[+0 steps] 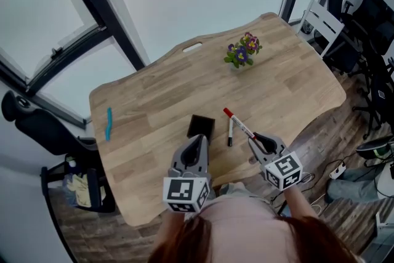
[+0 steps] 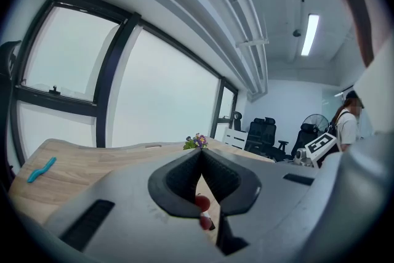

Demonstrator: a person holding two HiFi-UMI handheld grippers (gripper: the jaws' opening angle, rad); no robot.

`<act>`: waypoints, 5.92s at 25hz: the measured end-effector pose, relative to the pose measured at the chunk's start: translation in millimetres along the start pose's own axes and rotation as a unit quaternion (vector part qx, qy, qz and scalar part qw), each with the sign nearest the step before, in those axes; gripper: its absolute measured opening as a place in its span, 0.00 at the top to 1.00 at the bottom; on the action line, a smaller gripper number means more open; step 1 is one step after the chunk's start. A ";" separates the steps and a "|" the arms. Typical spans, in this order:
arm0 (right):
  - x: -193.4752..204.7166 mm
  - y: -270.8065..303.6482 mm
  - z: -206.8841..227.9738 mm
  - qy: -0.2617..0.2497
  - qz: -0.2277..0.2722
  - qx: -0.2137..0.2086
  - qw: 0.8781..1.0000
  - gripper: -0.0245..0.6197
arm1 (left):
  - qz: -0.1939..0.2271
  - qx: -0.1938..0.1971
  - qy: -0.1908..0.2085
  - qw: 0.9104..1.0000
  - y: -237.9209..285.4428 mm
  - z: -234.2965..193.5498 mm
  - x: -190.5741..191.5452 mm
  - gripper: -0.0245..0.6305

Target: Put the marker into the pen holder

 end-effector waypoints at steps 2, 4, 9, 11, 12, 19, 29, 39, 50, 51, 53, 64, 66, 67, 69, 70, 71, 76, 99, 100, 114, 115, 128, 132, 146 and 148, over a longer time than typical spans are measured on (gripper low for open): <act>-2.2 3.0 -1.8 -0.008 -0.001 -0.011 1.000 0.87 | -0.001 -0.005 -0.001 1.000 -3.0 -0.3 1.3 0.96; -3.7 7.3 -4.1 -0.015 -0.003 -0.024 1.000 0.87 | -0.002 -0.012 -0.003 1.000 -6.0 -1.9 2.8 0.96; -7.1 17.8 -11.1 -0.030 -0.014 -0.051 0.998 0.87 | -0.002 -0.027 -0.005 1.000 -13.0 -7.4 5.2 0.96; -8.9 22.5 -15.0 -0.038 -0.020 -0.061 0.997 0.87 | -0.002 -0.031 -0.005 0.999 -15.6 -10.3 5.9 0.96; -9.6 25.1 -16.8 -0.042 -0.023 -0.066 0.997 0.87 | -0.002 -0.033 -0.005 0.999 -16.9 -11.7 6.4 0.96; -12.6 42.1 -24.9 -0.061 -0.042 -0.093 0.993 0.87 | -0.002 -0.053 -0.013 0.998 -25.9 -20.2 9.9 0.96; -11.5 67.3 -34.4 -0.071 -0.070 -0.120 0.988 0.87 | -0.001 -0.078 -0.025 0.997 -36.9 -27.2 15.2 0.96; -13.2 96.7 -37.1 -0.064 -0.093 -0.129 0.985 0.87 | -0.001 -0.092 -0.033 0.995 -40.3 -34.3 17.3 0.96; -8.1 125.1 -44.9 -0.074 -0.114 -0.144 0.980 0.87 | -0.001 -0.101 -0.039 0.994 -41.2 -39.8 19.7 0.96; -7.1 127.2 -45.8 -0.076 -0.115 -0.145 0.980 0.87 | -0.001 -0.102 -0.040 0.994 -41.4 -40.2 19.8 0.96; -6.0 131.1 -47.4 -0.078 -0.118 -0.148 0.979 0.87 | -0.003 -0.104 -0.041 0.994 -41.9 -40.7 19.6 0.96; -0.2 147.0 -55.3 -0.085 -0.132 -0.154 0.976 0.87 | -0.008 -0.112 -0.048 0.992 -43.0 -43.6 23.6 0.96; 0.0 147.9 -55.7 -0.083 -0.134 -0.154 0.976 0.87 | -0.009 -0.113 -0.049 0.992 -43.2 -43.9 23.6 0.96; -0.1 148.1 -55.6 -0.081 -0.135 -0.153 0.976 0.87 | -0.009 -0.113 -0.050 0.992 -43.1 -44.1 23.7 0.96; -0.1 148.6 -55.8 -0.077 -0.135 -0.152 0.976 0.87 | -0.011 -0.112 -0.051 0.992 -43.2 -45.3 23.8 0.96; -0.2 148.9 -56.1 -0.076 -0.136 -0.151 0.976 0.87 | -0.011 -0.111 -0.051 0.992 -43.2 -46.0 23.7 0.96; -0.3 149.1 -56.5 -0.074 -0.136 -0.151 0.976 0.87 | -0.010 -0.110 -0.051 0.993 -43.2 -46.4 23.4 0.96; -0.5 148.0 -56.3 -0.060 -0.129 -0.151 0.978 0.83 | -0.010 -0.105 -0.051 0.993 -41.4 -45.2 22.2 0.96; 2.0 103.2 -29.3 -0.017 -0.075 -0.065 0.995 0.88 | -0.013 -0.056 -0.033 0.998 -25.6 -32.3 17.6 0.96; 4.0 101.5 -28.4 -0.016 -0.077 -0.060 0.995 0.88 | -0.014 -0.053 -0.033 0.998 -25.3 -32.0 18.1 0.96; 44.0 93.5 -22.1 0.020 -0.119 -0.001 0.993 0.88 | -0.029 -0.031 -0.028 0.999 -19.3 -29.4 20.8 0.96; 46.1 94.6 -22.2 0.019 -0.123 0.001 0.992 0.88 | -0.030 -0.030 -0.028 0.999 -18.7 -29.8 20.7 0.96; 85.0 105.6 -33.2 0.048 -0.162 0.051 0.984 0.83 | -0.042 -0.023 -0.025 0.999 -15.8 -31.9 25.9 0.96; 95.2 107.9 -35.2 0.069 -0.169 0.070 0.981 0.83 | -0.050 -0.021 -0.027 0.998 -13.7 -33.7 28.1 0.96; 121.9 120.8 -47.6 0.140 -0.187 0.136 0.963 0.82 | -0.080 -0.012 -0.025 0.996 -15.2 -45.0 36.2 0.96; 123.8 122.6 -49.3 0.144 -0.189 0.147 0.960 0.81 | -0.082 -0.011 -0.026 0.996 -15.6 -47.1 37.4 0.96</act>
Point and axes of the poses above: the fingertips, and each gripper's own axes: y forward along the fingers, z to its right, x out of its underside, the point moved 10 cm from there along -y, backward along the fingers, and after that the axes turned 3 degrees about -y, right-handed, at the moved point
